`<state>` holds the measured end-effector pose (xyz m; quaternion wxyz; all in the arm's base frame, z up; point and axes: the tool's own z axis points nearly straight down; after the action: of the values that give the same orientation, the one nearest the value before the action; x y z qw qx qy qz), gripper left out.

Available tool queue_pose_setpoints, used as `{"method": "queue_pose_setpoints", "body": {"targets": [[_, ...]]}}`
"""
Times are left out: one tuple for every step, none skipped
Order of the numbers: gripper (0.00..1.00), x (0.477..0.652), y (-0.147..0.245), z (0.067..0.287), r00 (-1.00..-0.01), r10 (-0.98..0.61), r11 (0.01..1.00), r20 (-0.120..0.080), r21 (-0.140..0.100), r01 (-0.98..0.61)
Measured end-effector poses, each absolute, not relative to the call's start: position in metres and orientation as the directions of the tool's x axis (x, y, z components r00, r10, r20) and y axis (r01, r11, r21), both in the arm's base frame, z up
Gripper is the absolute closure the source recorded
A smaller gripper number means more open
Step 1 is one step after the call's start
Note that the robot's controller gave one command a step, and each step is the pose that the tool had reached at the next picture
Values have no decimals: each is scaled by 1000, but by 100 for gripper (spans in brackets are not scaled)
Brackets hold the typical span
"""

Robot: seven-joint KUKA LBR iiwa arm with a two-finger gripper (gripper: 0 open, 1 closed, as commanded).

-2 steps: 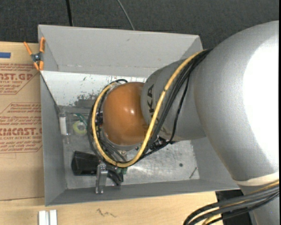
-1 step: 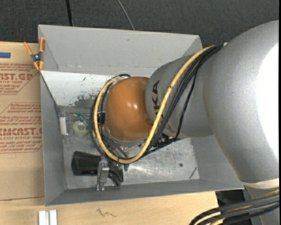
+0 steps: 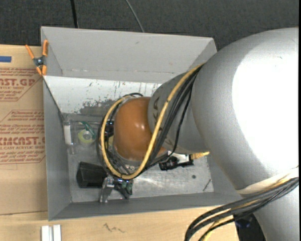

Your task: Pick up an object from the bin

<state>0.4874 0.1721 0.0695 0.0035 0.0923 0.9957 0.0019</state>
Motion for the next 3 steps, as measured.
{"method": "queue_pose_setpoints", "body": {"targets": [[100, 490, 163, 73, -987, 157, 988, -19, 8, 157], [100, 490, 164, 72, -988, 154, 988, -19, 8, 154], [100, 490, 164, 75, -988, 153, 988, -14, 6, 153]]}}
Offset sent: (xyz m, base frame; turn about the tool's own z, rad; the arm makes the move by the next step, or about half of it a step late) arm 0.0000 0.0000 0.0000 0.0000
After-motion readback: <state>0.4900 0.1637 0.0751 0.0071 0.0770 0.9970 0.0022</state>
